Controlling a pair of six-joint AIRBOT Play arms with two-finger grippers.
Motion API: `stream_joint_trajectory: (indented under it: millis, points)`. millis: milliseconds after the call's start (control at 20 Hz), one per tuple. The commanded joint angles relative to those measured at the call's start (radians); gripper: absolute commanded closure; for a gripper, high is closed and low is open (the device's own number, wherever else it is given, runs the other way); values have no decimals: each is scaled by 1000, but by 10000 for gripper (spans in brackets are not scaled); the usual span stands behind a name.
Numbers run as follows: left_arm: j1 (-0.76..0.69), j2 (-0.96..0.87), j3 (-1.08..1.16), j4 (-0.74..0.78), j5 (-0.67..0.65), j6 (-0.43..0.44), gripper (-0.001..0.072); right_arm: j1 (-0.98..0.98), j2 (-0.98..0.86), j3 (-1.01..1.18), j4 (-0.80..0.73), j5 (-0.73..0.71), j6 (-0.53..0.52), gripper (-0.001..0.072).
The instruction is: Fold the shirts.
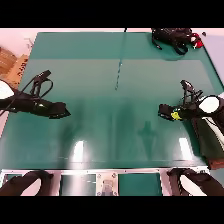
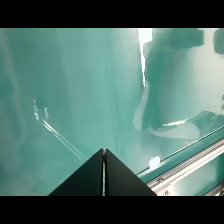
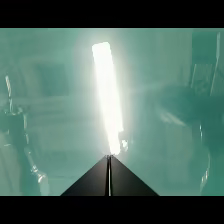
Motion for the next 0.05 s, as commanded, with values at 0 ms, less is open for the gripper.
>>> stream_joint_trajectory:
  millis: [0]
  points:
    - [-2,4,-7,0,10,0,685,3,0,-2,0,-3,0,694]
